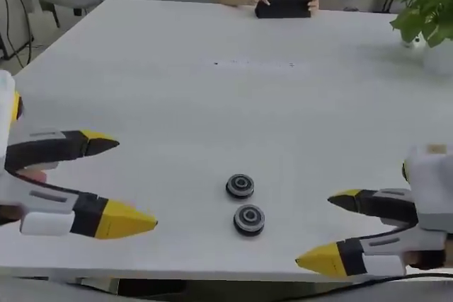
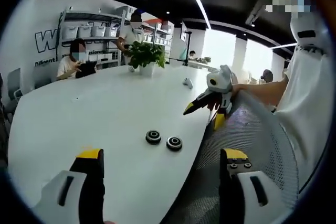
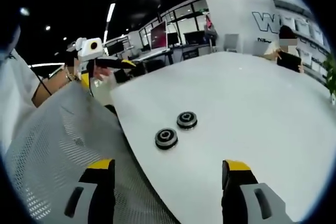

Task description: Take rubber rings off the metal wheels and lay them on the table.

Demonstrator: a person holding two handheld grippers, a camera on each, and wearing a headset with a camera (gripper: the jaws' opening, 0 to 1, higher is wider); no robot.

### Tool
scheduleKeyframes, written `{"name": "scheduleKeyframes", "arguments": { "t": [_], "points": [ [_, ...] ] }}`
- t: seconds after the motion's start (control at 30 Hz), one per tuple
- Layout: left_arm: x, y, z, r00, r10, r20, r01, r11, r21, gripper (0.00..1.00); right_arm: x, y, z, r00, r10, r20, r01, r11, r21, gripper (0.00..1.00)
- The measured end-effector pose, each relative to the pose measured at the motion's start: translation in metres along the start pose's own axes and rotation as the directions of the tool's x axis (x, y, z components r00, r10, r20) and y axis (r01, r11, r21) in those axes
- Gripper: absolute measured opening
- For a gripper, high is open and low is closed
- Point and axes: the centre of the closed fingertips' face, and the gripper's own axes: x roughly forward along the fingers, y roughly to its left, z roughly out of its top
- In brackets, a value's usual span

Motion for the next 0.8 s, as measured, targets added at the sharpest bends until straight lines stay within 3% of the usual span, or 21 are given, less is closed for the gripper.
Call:
{"name": "scheduleKeyframes", "arguments": {
  "t": [0.13, 0.3, 0.57, 0.8],
  "points": [
    [0.005, -0.003, 0.021, 0.9998, -0.012, 0.013, 0.011, 0.998, 0.057, 0.89, -0.009, -0.001, 0.014, 0.9996, -0.011, 0.027, 0.011, 1.0, -0.022, 0.8],
    [0.017, -0.011, 0.037, 0.9991, -0.04, 0.011, 0.039, 0.992, 0.12, 0.88, -0.016, -0.002, 0.033, 0.9982, -0.019, 0.057, 0.023, 0.998, -0.058, 0.77],
    [0.043, -0.017, 0.047, 0.9974, -0.073, 0.003, 0.071, 0.981, 0.18, 0.82, -0.008, 0.0, 0.058, 0.9981, -0.007, 0.062, 0.015, 0.991, -0.131, 0.7],
    [0.065, -0.015, 0.05, 0.9951, -0.098, 0.012, 0.093, 0.97, 0.226, 0.75, 0.013, 0.003, 0.074, 0.9997, 0.015, 0.018, -0.01, 0.976, -0.218, 0.6]
  ]
}}
